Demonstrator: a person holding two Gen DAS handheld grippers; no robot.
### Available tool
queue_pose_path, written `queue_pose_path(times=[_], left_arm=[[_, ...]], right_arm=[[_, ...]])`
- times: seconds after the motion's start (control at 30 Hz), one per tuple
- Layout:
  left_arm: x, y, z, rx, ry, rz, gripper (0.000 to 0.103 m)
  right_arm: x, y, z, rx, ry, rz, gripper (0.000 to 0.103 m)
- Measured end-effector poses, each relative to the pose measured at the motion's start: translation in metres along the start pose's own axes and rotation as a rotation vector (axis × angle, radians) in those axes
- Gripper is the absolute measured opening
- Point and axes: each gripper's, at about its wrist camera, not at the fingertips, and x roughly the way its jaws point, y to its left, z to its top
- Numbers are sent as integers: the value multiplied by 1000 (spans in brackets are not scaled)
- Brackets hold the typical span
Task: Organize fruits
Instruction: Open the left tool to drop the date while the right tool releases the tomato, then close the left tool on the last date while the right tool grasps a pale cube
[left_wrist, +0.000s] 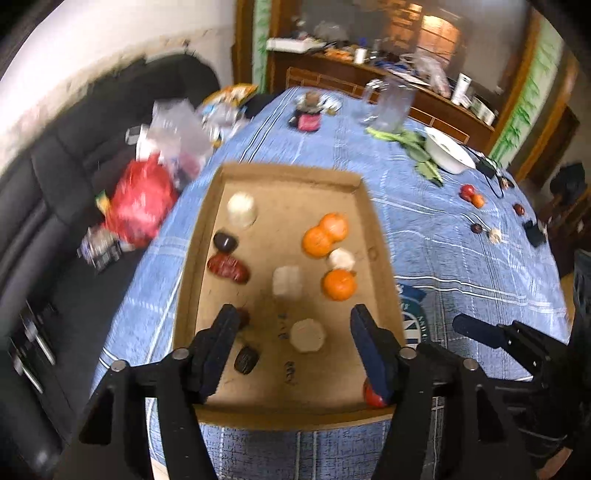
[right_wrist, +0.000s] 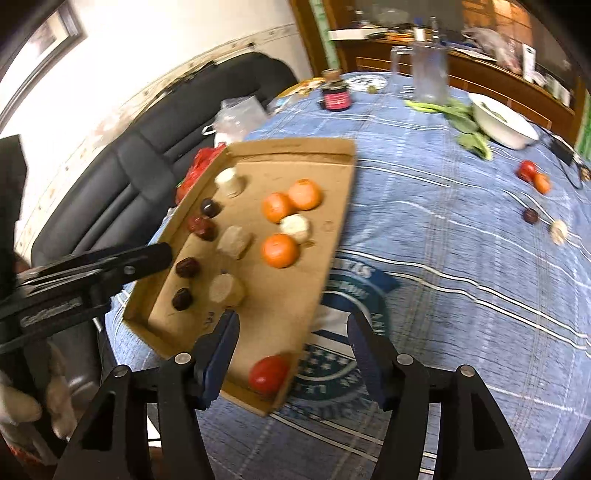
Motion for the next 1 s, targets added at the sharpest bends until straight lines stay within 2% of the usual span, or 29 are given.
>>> queue_pose_path(times=[0.27, 0.4, 0.6, 1.0], left_arm=[[-29, -69, 1, 234, -101, 115, 67], [-36, -88, -2, 303, -125, 143, 68], [-41, -95, -8, 319, -128, 157, 68], [-35, -88, -9, 255, -96, 179, 68]], right_arm=[[-24, -23, -4, 52, -55, -23, 69], [-29, -29, -6, 64, -66, -27, 71], [-29, -30, -10, 61, -55, -19, 72], [-27, -35, -15, 51, -36, -10, 72]])
